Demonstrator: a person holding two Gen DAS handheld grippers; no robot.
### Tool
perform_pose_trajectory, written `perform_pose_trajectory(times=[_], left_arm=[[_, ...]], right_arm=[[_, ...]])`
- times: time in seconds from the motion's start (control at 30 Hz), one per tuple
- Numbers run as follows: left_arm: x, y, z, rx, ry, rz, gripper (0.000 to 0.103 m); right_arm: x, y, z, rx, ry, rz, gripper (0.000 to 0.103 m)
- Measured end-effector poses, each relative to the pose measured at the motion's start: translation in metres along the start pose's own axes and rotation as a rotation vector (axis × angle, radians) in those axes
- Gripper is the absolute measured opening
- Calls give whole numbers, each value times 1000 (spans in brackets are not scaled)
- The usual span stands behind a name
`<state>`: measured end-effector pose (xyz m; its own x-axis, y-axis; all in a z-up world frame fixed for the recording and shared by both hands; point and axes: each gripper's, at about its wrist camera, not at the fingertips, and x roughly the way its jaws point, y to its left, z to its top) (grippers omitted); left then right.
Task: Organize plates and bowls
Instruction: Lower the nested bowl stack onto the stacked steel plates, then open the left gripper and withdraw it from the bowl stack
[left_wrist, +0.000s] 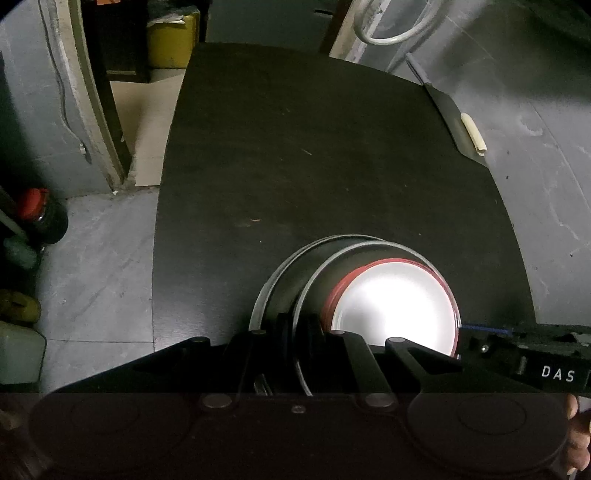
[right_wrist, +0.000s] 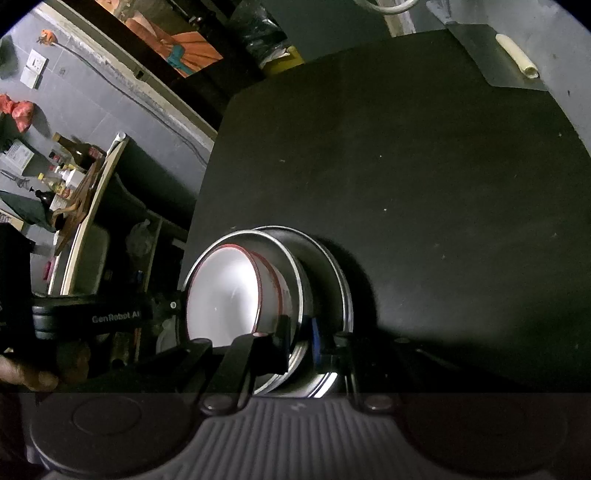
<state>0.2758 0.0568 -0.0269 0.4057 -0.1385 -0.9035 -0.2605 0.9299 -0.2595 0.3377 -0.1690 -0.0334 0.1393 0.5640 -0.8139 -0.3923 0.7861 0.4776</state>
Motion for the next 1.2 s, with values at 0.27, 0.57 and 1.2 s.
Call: perform_pose_trajectory(times=[0.27, 0.57, 1.2], left_arm=[[-1, -2, -3, -4, -13, 6, 9], [-2, -5, -5, 2, -25, 25, 10], [-18, 0, -12, -24, -93, 179, 81]], right_arm=[[-1, 1, -3, -14, -16, -22, 14], [-2, 8, -9, -33, -47, -47, 15], [-10, 14, -24, -35, -130, -147, 56]])
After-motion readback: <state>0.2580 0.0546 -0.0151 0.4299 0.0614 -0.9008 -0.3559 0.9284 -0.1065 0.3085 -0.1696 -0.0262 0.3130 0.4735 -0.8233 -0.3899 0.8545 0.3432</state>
